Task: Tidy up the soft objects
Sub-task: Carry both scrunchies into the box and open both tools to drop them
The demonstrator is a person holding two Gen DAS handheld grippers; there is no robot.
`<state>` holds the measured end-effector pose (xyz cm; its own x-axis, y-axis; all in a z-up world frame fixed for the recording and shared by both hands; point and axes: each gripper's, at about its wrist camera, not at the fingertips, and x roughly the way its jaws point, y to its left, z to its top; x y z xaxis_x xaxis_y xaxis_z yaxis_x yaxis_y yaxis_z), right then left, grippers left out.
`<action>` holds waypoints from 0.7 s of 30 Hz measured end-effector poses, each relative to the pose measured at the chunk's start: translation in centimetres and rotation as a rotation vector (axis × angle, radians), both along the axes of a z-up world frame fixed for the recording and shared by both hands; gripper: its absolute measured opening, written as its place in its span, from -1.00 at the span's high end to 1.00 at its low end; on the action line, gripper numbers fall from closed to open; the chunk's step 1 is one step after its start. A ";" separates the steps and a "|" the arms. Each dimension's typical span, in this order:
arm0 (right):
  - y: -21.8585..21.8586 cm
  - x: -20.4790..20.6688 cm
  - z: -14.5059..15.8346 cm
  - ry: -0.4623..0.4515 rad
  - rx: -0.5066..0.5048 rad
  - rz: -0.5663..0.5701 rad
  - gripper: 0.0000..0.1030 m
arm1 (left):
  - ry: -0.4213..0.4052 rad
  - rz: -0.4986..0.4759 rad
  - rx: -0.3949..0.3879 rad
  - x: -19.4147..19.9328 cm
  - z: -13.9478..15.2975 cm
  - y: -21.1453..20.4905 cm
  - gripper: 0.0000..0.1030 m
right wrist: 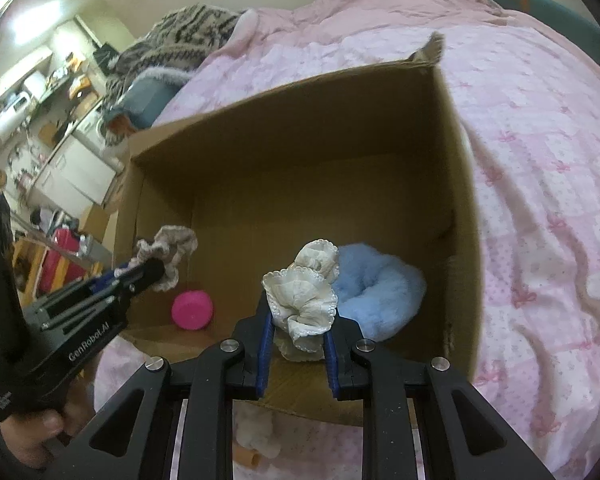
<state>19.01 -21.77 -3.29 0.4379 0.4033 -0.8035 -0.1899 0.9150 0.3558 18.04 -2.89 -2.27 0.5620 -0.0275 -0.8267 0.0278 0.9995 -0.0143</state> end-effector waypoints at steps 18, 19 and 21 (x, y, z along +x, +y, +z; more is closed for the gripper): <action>1.1 0.3 -0.7 0.009 -0.044 0.031 0.54 | 0.041 0.014 -0.022 0.4 -0.6 0.6 0.72; 1.1 0.3 -0.6 0.007 -0.043 0.029 0.54 | 0.038 0.013 -0.021 0.4 -0.6 0.5 0.72; 1.0 0.4 -0.6 0.006 -0.042 0.024 0.54 | 0.042 0.012 -0.025 0.4 -0.6 0.5 0.71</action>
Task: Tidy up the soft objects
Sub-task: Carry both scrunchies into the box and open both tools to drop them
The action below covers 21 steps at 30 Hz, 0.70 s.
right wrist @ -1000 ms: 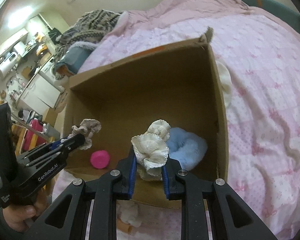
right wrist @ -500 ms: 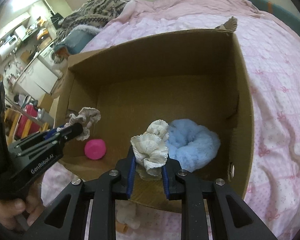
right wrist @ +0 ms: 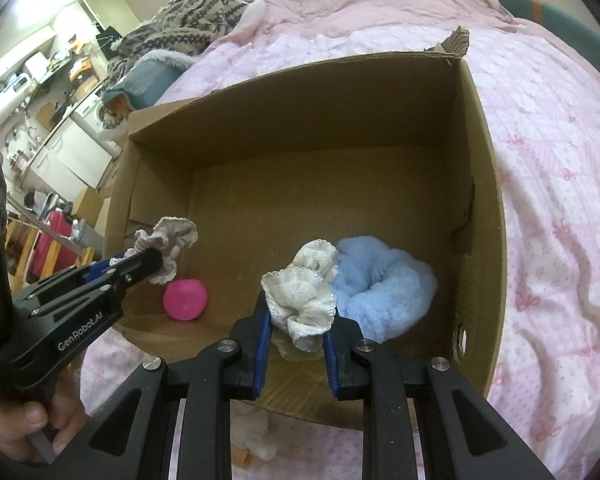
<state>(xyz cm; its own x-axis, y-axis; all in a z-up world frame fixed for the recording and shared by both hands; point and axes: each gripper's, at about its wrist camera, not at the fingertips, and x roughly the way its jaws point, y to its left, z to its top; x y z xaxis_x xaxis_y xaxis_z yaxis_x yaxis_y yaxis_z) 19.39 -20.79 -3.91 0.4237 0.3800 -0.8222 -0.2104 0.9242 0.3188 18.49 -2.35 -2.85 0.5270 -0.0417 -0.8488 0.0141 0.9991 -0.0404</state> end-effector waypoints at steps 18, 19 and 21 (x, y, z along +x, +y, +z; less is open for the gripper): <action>-1.1 -0.3 0.6 -0.024 0.047 -0.030 0.33 | -0.071 0.016 0.010 -0.4 1.5 0.2 -0.19; -1.2 -0.4 0.7 -0.029 0.050 -0.034 0.23 | -0.075 0.016 0.010 -0.4 1.6 0.1 -0.20; -1.4 -0.6 1.0 -0.045 0.076 -0.046 -0.41 | -0.077 0.013 0.019 -0.4 1.7 -0.1 -0.22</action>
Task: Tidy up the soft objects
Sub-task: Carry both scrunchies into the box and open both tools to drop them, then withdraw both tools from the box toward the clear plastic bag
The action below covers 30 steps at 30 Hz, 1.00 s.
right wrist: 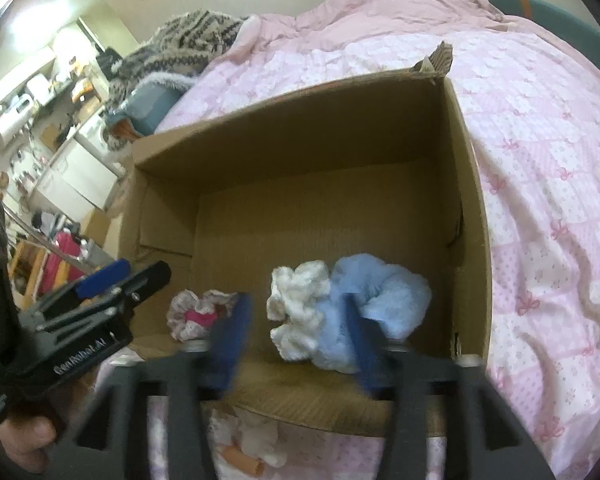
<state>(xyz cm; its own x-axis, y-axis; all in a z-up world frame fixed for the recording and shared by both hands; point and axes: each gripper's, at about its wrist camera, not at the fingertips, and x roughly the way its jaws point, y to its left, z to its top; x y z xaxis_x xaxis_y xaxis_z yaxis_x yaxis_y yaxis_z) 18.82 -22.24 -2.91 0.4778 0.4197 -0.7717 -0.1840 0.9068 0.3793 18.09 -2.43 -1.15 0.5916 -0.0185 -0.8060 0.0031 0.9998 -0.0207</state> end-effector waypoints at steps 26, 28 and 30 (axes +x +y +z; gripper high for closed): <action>-2.7 -3.1 3.7 -0.094 0.029 -0.107 -0.52 | -0.119 0.059 0.027 -3.3 4.0 1.6 -0.37; -2.8 -3.6 3.8 -0.095 0.028 -0.108 -0.52 | -0.122 0.074 0.036 -4.0 4.3 1.9 -0.37; -2.8 -3.8 3.8 -0.087 0.031 -0.111 -0.52 | -0.118 0.083 0.044 -4.9 4.4 2.0 -0.37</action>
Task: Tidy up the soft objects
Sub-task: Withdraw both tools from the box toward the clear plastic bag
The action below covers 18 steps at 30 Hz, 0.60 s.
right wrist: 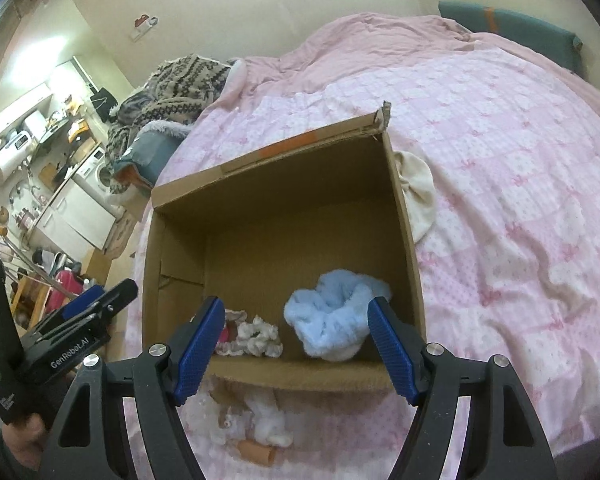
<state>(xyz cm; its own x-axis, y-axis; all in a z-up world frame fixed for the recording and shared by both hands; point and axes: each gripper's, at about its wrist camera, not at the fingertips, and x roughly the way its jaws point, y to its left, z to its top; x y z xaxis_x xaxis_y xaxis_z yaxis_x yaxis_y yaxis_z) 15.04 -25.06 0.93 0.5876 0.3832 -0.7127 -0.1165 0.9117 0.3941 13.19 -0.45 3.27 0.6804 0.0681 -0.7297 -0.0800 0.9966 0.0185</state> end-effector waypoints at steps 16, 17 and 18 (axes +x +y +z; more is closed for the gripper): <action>0.8 -4.3 -0.7 0.052 -0.007 0.015 -0.52 | 0.086 0.029 -0.069 -4.7 -1.4 1.1 -0.37; 1.0 -4.5 -1.0 0.065 -0.012 0.017 -0.52 | 0.096 0.035 -0.078 -4.8 -1.6 1.2 -0.37; 1.0 -4.7 -1.1 0.077 -0.014 0.019 -0.52 | 0.106 0.044 -0.084 -5.0 -1.9 1.4 -0.37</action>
<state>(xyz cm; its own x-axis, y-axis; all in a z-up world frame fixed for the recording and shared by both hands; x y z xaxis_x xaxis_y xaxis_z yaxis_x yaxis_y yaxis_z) 10.30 -24.05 -0.21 0.5235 0.3836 -0.7608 -0.1041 0.9150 0.3897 8.16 0.99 1.42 0.5969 0.0319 -0.8017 -0.1253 0.9907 -0.0539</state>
